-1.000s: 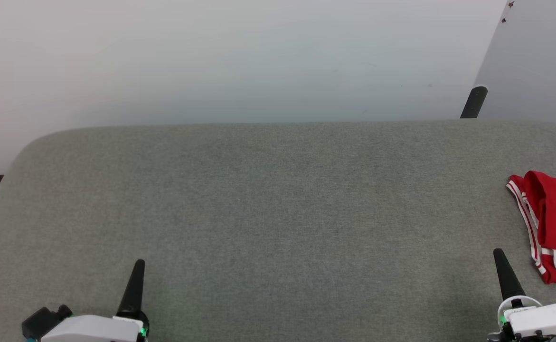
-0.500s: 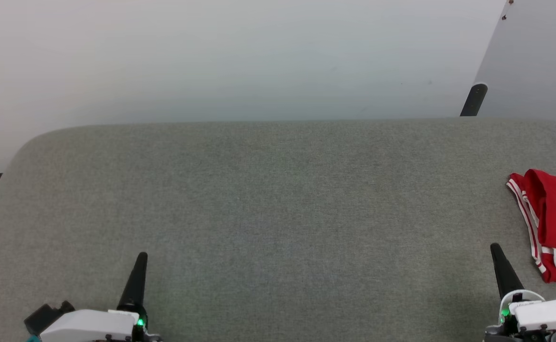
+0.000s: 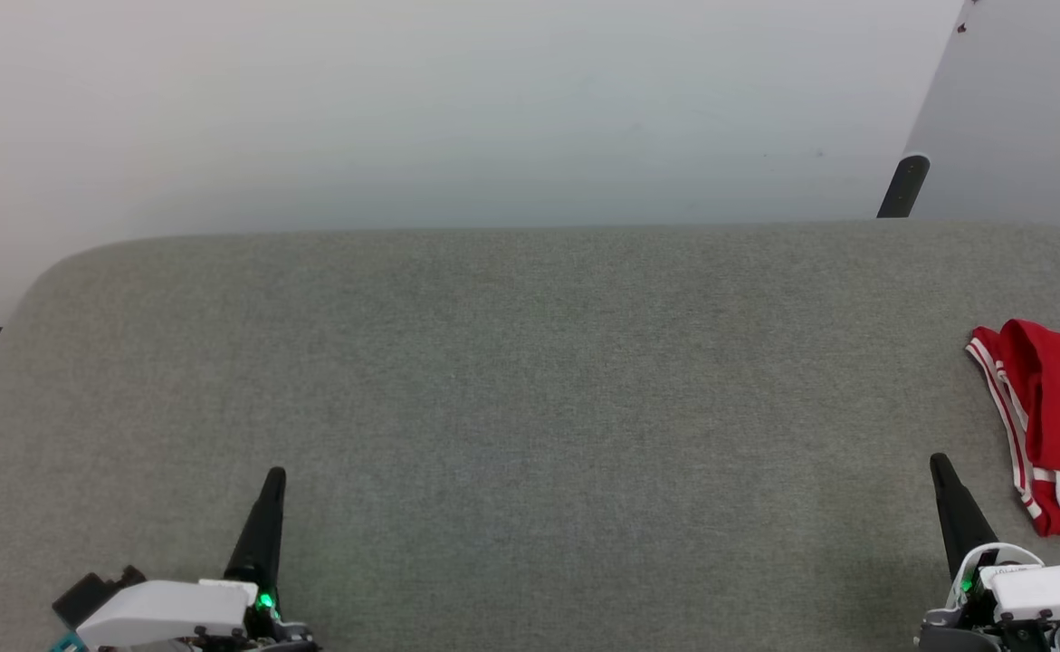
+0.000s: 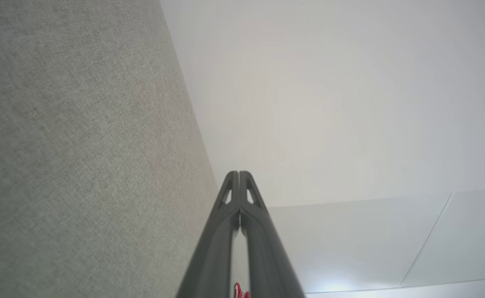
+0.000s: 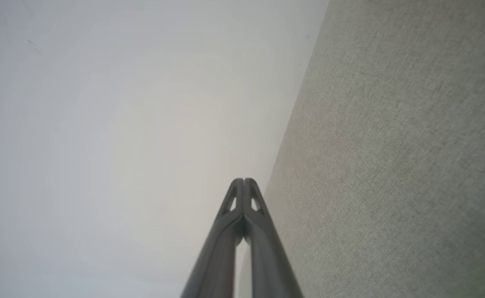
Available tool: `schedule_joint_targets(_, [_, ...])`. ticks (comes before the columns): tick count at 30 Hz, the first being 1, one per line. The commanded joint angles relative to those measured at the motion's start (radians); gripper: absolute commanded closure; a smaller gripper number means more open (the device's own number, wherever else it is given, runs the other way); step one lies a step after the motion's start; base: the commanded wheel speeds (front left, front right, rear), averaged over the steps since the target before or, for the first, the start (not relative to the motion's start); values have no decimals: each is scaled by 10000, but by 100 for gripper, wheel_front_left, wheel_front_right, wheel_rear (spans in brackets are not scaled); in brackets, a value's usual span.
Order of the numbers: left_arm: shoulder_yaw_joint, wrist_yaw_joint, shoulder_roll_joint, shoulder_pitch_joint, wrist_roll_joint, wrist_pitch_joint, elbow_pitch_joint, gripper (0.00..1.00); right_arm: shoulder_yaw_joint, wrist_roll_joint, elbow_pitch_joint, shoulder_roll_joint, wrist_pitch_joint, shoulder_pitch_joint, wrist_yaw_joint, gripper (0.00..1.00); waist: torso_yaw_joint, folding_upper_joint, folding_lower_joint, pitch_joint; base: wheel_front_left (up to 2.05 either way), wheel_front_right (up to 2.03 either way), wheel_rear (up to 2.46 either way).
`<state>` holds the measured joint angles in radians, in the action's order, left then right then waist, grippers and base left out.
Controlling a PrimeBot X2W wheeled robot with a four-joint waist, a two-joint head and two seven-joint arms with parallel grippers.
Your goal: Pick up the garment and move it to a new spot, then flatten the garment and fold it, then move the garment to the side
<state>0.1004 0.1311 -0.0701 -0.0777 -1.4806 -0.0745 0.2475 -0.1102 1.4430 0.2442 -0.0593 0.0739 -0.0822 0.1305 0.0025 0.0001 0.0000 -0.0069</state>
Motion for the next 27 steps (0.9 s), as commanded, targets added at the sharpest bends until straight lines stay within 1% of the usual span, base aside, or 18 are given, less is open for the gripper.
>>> schedule_joint_targets(1, [41, -6, 28, -148, -164, -54, -40, 100, -24, 288, -26, 11, 64, -148, 5, 100, -2, -1, 0, 7, 0, 0, 0])
schedule_joint_targets(22, [172, -4, 223, -379, -1353, -443, -29, 100, -50, 1754, 11, 118, 434, -357, 4, 100, -25, -1, 0, 100, 0, 0, 0])
schedule_joint_targets(27, [166, -4, 212, -370, -1325, -436, -29, 100, -46, 1714, 10, 112, 434, -283, 4, 100, -25, -1, 0, 100, 0, 0, 0])
